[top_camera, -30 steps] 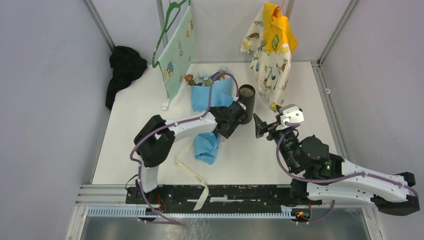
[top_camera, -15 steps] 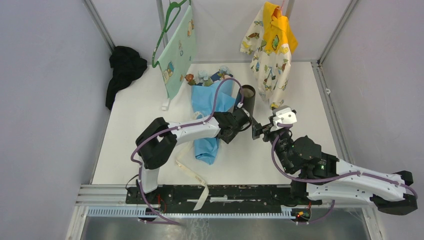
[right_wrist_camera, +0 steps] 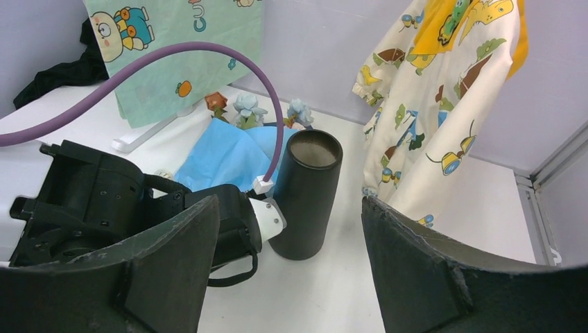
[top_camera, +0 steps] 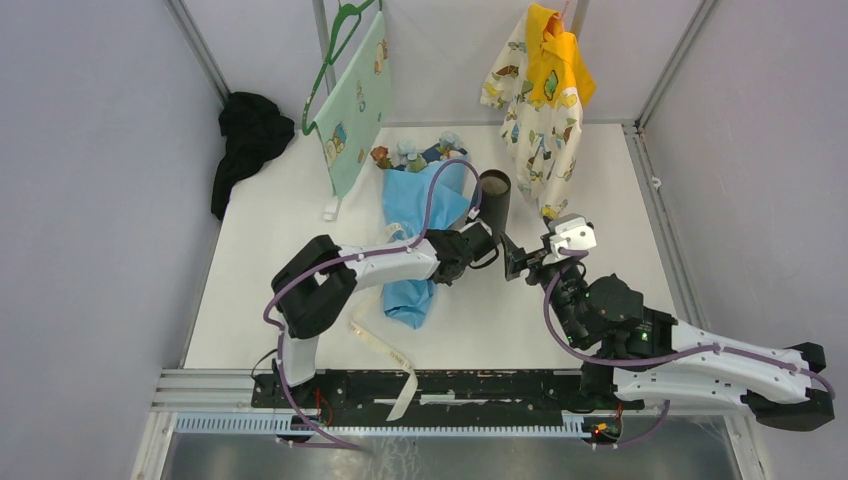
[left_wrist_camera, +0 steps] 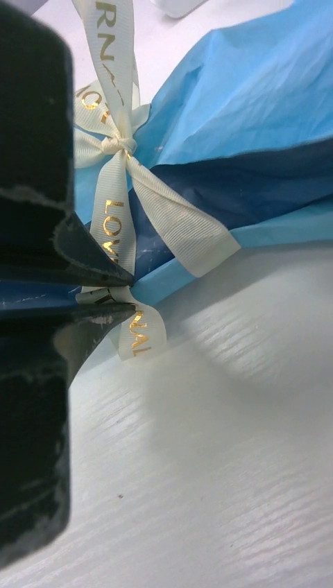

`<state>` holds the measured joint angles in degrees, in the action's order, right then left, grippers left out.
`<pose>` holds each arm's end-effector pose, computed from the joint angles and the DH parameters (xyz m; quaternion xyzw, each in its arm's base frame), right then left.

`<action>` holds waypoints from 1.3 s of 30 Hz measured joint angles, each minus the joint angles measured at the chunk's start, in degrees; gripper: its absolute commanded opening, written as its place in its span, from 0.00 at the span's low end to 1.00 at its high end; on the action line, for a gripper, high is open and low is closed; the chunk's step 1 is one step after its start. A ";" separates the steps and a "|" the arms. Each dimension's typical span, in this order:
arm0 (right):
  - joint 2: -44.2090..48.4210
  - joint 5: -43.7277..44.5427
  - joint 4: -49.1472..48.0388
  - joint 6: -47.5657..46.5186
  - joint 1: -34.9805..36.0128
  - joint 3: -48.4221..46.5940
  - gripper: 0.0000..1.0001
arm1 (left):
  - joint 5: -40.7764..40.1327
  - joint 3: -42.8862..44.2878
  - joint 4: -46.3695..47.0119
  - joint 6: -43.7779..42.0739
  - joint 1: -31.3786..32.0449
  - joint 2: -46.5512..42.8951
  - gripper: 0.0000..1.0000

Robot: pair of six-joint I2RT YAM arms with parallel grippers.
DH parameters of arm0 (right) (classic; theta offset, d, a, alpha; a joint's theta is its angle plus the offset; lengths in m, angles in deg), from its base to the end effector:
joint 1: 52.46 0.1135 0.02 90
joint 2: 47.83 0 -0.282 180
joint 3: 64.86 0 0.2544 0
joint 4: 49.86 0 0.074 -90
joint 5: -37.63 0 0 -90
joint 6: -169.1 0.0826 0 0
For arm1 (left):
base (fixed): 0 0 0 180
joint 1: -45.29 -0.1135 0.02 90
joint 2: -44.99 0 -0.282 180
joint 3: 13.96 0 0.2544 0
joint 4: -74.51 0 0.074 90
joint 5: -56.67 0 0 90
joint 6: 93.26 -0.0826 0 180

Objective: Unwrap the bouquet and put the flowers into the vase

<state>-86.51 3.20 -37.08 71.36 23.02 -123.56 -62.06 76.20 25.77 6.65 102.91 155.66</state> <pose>0.1057 0.1365 0.3920 -0.1268 0.6695 0.1141 0.7229 0.2529 -0.3247 0.1513 0.3445 0.8896 0.1059 0.2807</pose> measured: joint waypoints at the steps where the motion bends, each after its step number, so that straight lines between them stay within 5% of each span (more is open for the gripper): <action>1: 0.02 0.00 -0.13 0.00 0.00 0.00 0.81 | -0.48 0.04 0.04 0.48 0.00 0.00 0.16; 16: -6.32 -1.49 -2.14 0.70 0.00 1.42 0.80 | -2.25 9.46 -1.42 4.50 -1.79 -9.55 0.02; 25: -14.82 -5.51 -3.23 3.48 -0.70 4.52 0.79 | -6.88 4.00 -0.11 10.19 -13.40 -21.97 0.02; 33: -31.30 -17.94 -4.85 6.97 -9.64 4.50 0.73 | -13.16 2.12 -1.33 12.76 -13.27 -35.45 0.04; 39: -36.46 -26.88 -6.49 7.41 -9.97 -0.15 0.73 | -11.45 0.83 -0.42 13.40 -13.27 -37.40 0.03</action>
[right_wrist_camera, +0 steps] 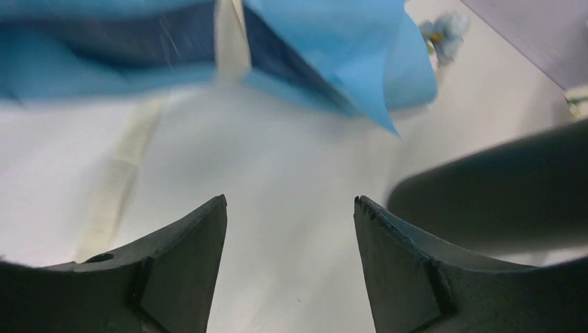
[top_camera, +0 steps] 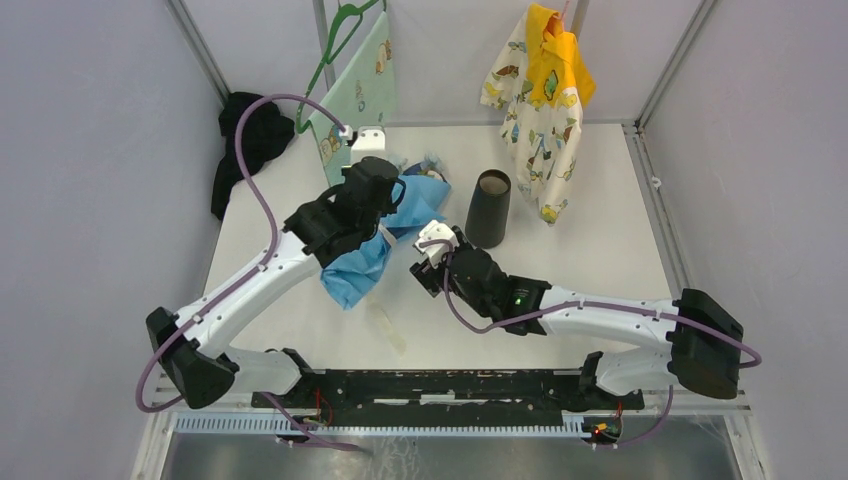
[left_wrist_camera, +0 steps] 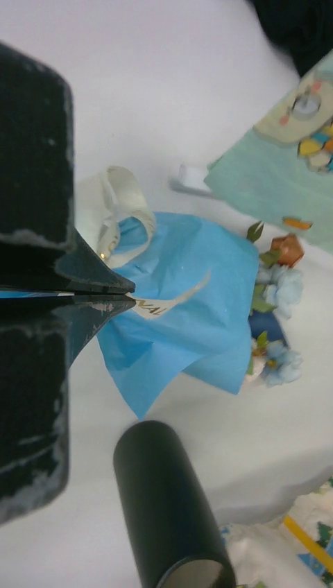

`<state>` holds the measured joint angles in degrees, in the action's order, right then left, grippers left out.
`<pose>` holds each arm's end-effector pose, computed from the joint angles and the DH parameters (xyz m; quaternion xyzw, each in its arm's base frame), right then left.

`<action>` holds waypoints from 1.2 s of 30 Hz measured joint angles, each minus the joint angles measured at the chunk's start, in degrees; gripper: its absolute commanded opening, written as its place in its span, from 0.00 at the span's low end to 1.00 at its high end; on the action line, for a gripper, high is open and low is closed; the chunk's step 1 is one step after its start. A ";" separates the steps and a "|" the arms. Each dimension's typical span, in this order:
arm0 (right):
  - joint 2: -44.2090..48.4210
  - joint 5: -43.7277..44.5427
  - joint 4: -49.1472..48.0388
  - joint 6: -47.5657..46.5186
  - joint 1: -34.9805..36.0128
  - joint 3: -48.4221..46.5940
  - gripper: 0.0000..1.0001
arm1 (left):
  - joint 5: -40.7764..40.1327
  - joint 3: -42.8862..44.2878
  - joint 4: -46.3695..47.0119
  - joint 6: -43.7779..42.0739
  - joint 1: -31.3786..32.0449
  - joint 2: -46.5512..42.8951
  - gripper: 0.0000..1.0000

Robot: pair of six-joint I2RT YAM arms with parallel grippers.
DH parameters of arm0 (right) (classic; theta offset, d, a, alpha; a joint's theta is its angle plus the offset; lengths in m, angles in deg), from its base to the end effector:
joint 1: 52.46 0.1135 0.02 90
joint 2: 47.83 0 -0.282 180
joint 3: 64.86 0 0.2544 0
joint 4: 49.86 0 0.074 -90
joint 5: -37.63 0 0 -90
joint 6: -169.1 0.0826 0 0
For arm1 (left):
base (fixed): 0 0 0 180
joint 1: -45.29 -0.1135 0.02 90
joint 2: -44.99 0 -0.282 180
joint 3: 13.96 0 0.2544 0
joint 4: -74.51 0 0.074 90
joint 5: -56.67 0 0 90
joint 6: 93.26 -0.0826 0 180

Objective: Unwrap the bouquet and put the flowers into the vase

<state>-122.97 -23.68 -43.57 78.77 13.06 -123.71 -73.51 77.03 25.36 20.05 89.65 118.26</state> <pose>0.1716 0.2813 0.2585 -0.3226 0.7512 0.1160 0.5640 0.2504 -0.1703 0.3895 -0.0156 0.8360 -0.0069 0.5484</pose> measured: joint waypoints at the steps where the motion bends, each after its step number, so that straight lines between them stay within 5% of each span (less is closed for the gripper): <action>1: -0.15 -1.05 -0.68 0.07 0.00 -0.66 0.73 | 1.14 -0.55 0.55 0.04 0.00 0.63 0.03; 15: 1.77 -15.37 -9.77 4.50 -0.24 3.56 0.72 | 17.20 -7.13 13.64 0.37 -2.80 13.90 0.02; 26: -9.42 -21.20 -8.41 7.52 -8.44 3.56 0.47 | 19.76 -6.05 17.46 0.35 -5.97 16.37 0.02; 36: -15.82 -28.52 -8.41 8.90 -14.23 2.27 0.36 | 20.26 -7.41 18.16 0.35 -7.17 15.89 0.02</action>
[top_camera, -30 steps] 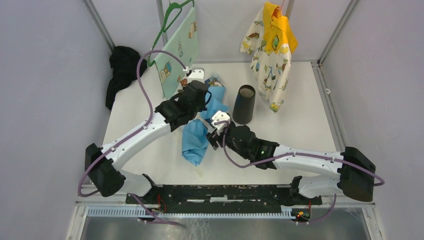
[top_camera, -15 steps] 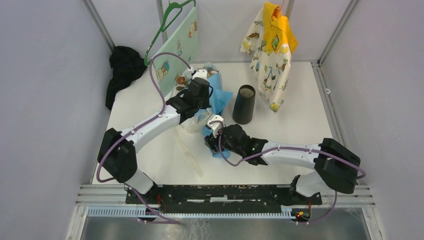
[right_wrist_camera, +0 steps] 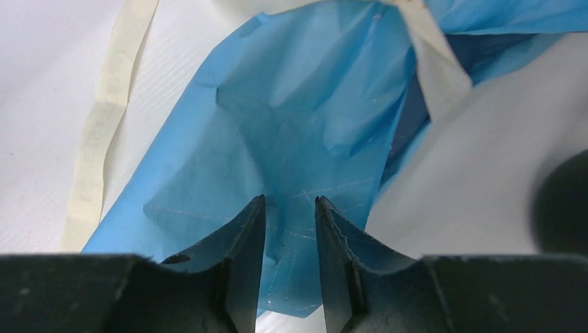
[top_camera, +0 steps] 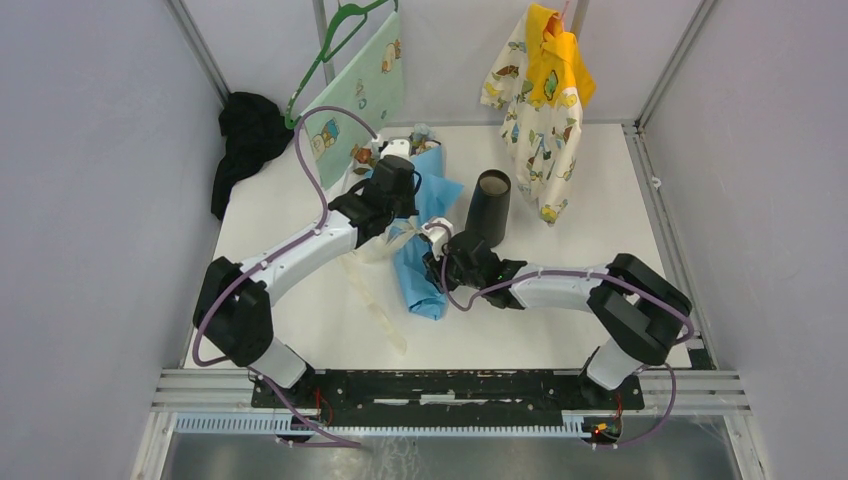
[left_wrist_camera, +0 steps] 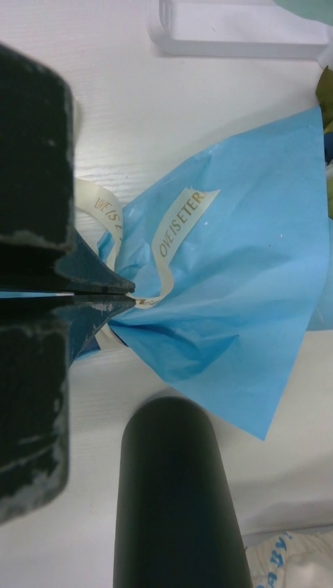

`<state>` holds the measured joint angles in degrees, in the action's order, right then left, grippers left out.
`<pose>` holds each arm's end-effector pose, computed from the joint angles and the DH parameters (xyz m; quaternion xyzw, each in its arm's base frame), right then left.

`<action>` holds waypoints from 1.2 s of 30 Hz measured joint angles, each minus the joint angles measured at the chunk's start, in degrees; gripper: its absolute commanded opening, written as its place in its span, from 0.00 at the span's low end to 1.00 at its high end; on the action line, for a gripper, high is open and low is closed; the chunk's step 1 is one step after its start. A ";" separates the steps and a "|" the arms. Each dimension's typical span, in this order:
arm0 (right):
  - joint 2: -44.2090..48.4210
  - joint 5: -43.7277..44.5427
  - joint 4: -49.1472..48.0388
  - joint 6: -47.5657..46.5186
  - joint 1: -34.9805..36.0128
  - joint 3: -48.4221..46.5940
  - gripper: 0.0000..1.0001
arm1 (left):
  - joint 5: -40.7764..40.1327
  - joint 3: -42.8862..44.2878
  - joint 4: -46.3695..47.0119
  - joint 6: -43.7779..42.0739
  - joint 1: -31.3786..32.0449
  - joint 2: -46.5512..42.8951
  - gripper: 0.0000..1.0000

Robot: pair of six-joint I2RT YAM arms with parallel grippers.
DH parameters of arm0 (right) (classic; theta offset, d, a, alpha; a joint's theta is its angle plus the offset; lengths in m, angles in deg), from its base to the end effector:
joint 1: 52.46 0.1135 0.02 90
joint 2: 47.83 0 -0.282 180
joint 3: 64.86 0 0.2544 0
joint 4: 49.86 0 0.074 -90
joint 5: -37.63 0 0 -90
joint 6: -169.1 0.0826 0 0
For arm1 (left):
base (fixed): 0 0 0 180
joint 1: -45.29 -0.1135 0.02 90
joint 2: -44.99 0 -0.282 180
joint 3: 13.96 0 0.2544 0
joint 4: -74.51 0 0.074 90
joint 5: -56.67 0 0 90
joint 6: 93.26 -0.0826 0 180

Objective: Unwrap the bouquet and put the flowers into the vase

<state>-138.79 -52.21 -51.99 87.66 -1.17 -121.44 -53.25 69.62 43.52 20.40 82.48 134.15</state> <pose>0.2298 0.2863 0.1682 -0.3184 0.8157 0.2398 0.4191 0.3284 -0.2138 0.2804 0.0264 0.8828 -0.0910 0.4600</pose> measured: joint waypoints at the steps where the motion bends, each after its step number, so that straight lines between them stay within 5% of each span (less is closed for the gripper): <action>1: -1.01 -0.66 0.00 0.26 0.00 -0.39 0.34 | 0.37 -0.20 -0.02 0.00 -0.26 0.00 0.02; 6: -5.81 -2.60 0.02 0.90 -0.09 -1.75 0.24 | 0.87 -0.33 -0.11 0.00 -1.01 -0.22 0.02; 20: -10.80 -6.34 -0.02 3.61 -2.38 -4.63 0.23 | -4.55 -0.33 -5.84 1.31 -2.51 -12.33 0.02; 36: -11.76 -7.91 0.02 4.15 -3.32 -5.46 0.22 | -26.03 -0.31 -11.04 7.06 -2.62 -44.96 0.03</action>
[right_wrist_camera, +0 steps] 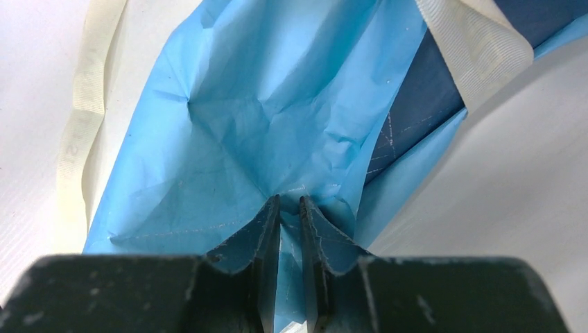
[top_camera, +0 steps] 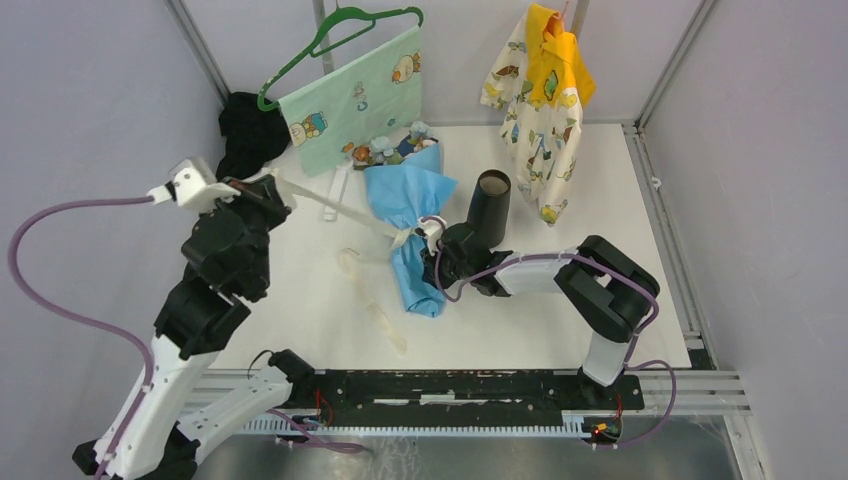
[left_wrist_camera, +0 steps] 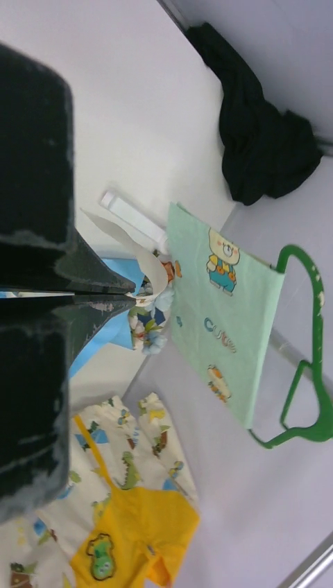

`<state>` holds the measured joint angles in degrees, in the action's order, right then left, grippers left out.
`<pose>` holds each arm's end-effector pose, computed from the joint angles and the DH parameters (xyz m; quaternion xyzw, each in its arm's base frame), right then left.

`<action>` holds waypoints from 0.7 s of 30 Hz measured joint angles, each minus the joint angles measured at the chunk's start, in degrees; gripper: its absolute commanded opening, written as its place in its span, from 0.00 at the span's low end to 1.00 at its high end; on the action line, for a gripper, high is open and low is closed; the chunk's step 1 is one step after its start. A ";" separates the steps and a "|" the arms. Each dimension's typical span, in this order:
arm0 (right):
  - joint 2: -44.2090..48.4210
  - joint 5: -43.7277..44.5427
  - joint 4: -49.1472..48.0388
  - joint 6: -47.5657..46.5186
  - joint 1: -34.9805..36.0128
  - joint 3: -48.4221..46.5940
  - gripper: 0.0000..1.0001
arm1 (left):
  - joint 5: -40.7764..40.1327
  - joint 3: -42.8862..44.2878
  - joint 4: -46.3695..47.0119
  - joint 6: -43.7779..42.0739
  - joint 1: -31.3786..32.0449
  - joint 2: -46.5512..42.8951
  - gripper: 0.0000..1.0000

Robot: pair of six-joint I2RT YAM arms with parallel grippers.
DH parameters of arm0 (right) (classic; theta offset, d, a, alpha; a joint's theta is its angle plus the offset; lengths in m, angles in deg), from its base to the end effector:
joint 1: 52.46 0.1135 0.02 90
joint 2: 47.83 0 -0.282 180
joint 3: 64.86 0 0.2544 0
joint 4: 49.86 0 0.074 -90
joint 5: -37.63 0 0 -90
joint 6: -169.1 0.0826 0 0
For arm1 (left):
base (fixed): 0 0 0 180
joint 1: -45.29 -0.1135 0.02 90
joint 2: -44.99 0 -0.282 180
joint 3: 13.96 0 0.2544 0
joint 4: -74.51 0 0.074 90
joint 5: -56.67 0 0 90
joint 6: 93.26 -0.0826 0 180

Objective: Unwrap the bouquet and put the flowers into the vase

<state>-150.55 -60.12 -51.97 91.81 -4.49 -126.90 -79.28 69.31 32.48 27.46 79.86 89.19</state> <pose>0.2574 0.3022 0.1256 -0.3002 0.8478 0.2712 0.3429 0.1544 -0.0343 0.4637 -0.2462 0.6763 -0.1037 0.6865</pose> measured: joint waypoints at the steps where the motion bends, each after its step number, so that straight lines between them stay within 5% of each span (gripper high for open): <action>1: -0.11 -0.04 0.00 0.00 -0.02 -0.11 0.22 | -1.40 0.02 -0.31 0.46 0.00 -1.27 0.05; 4: -0.15 -0.07 0.07 0.02 -0.04 -0.24 0.22 | -6.51 -0.02 -3.06 2.91 0.00 -3.63 0.21; 7: -0.15 -0.22 0.15 -0.02 -0.09 -0.26 0.26 | -9.44 -0.87 -5.57 4.63 0.00 -4.48 0.55; 9: 0.15 -0.17 0.59 -0.17 -0.09 -0.26 0.30 | -10.56 -1.70 -6.64 5.81 0.00 -4.85 0.65; 21: 10.45 7.63 10.43 -3.76 -0.09 -4.11 0.33 | -3.80 -12.07 0.04 7.19 0.00 -1.11 0.68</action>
<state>-140.10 -52.49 -41.54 88.05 -4.58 -131.01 -83.09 57.25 32.53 34.65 79.86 88.08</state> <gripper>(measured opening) 0.346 0.688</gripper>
